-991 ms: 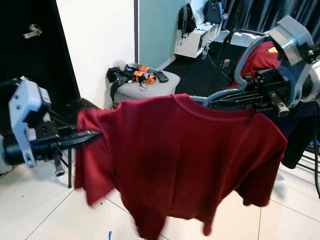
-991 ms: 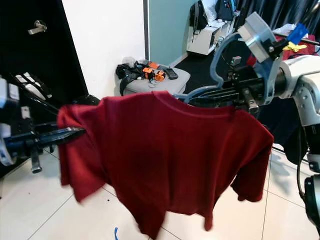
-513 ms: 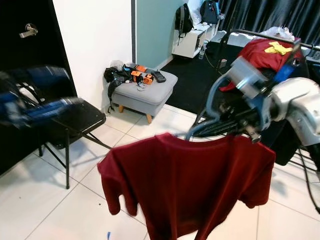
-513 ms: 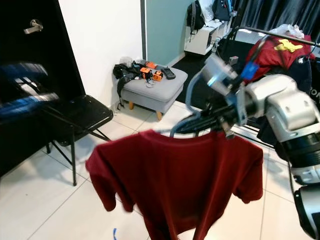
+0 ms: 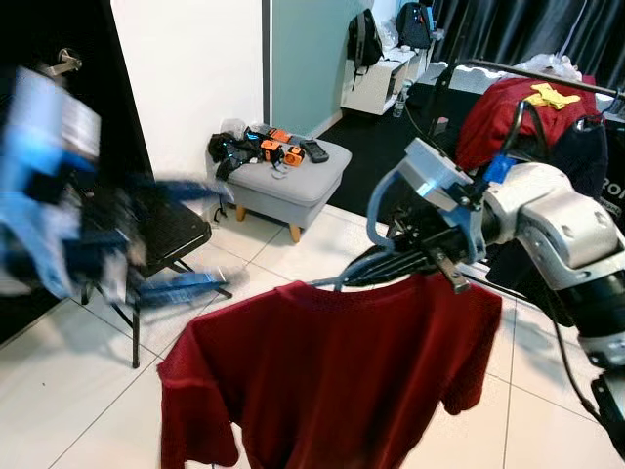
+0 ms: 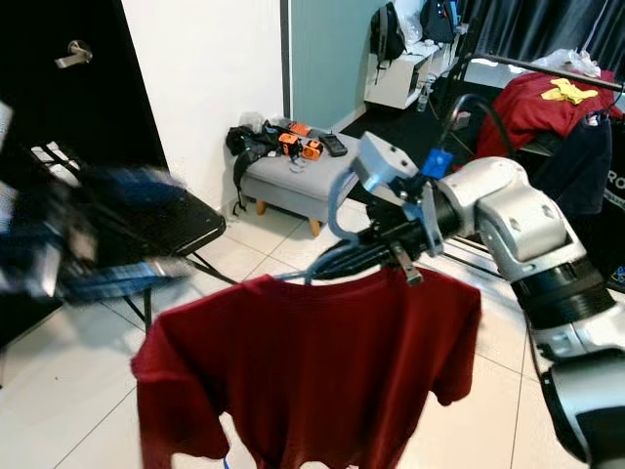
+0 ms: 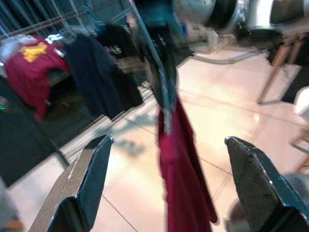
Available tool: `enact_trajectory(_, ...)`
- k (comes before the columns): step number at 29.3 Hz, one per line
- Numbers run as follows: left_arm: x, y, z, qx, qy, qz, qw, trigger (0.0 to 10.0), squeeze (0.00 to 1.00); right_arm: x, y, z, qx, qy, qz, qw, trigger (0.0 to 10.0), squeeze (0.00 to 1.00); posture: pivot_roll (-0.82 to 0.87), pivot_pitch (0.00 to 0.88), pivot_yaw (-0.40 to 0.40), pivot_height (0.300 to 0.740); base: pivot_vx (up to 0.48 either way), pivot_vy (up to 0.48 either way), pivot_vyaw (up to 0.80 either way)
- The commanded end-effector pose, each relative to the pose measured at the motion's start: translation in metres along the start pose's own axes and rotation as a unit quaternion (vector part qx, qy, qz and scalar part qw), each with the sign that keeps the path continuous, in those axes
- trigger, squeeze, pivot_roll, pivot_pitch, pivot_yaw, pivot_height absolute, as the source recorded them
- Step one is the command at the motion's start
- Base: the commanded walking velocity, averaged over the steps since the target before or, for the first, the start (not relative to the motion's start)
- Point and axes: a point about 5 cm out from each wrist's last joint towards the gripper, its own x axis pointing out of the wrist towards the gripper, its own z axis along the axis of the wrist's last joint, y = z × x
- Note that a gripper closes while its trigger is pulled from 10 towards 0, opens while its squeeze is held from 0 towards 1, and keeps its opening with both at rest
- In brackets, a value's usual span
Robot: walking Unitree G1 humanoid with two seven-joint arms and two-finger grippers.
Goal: Hang hanger
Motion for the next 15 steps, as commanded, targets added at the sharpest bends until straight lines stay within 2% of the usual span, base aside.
enact_trajectory(1,0.002,-0.002,-0.004,-0.001,0.008,-0.007,1.0,10.0,0.0,-0.001,-0.001,0.006,-0.016,0.001,-0.002,1.0,10.0,0.0,-0.05,0.0,-0.052,0.74,0.0,0.0,0.0)
enact_trajectory(6,0.009,-0.004,-0.015,-0.012,0.036,-0.018,0.999,10.0,0.0,0.001,-0.002,0.01,-0.027,-0.003,0.0,1.0,10.0,0.0,-0.05,0.0,-0.049,0.74,0.0,0.0,0.0)
enact_trajectory(15,0.016,-0.005,-0.02,-0.014,0.041,-0.02,0.999,10.0,0.0,0.003,-0.001,0.014,-0.038,-0.006,0.006,0.999,10.0,0.0,-0.05,0.0,-0.048,0.74,0.0,0.0,0.0)
